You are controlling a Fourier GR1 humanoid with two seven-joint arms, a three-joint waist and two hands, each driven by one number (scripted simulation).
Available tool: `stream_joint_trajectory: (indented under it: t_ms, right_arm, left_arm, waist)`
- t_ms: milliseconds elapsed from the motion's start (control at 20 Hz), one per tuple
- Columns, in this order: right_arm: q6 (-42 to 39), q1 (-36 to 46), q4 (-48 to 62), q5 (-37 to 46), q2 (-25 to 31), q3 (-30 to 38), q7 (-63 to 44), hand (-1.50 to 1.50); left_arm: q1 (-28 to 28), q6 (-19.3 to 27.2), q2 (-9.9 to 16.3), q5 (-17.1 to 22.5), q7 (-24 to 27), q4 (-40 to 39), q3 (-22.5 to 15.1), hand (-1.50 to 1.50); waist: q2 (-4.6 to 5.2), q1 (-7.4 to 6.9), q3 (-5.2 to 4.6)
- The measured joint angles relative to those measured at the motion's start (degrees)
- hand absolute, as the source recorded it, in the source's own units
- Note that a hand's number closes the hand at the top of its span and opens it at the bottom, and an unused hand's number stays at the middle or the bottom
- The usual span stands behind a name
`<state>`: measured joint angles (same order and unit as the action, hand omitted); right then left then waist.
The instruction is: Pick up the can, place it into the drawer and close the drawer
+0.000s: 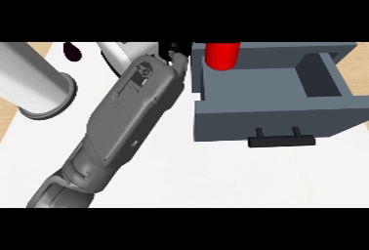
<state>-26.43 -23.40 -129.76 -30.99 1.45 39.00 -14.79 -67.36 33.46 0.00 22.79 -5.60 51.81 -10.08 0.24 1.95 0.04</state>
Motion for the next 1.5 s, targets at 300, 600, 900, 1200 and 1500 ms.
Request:
stream_joint_trajectory:
  t_ms: [300,600,900,1200,1500]
  right_arm:
    - [-0.1,0.5,-0.5,-0.2,0.1,0.2,-0.4,-1.5]
    - [0.0,1.5,-0.4,-0.5,0.5,0.4,-1.1,-1.5]
    - [0.3,1.6,-0.9,0.5,-0.3,-1.3,-1.4,-1.5]
    - [1.1,2.3,-1.9,-0.5,0.3,-1.0,-2.7,-1.5]
    - [1.2,2.9,-2.3,-0.9,0.7,-1.1,-3.6,-1.5]
  left_arm:
    - [-5.6,0.3,0.0,5.6,4.2,-8.7,-1.7,1.5]
    - [-9.5,2.5,0.0,12.0,6.1,-13.8,-6.7,1.5]
    - [-11.2,5.4,0.0,17.6,7.7,-16.7,-12.3,1.5]
    - [-12.2,6.4,0.0,22.2,9.0,-19.8,-16.2,1.5]
    - [-12.6,8.0,0.0,25.1,10.4,-22.9,-20.4,-1.5]
  waist:
    - [0.18,0.57,0.01]
    - [0.3,1.4,0.03]
    - [0.36,1.95,0.05]
    - [0.53,2.34,0.06]
    - [0.72,2.88,0.08]
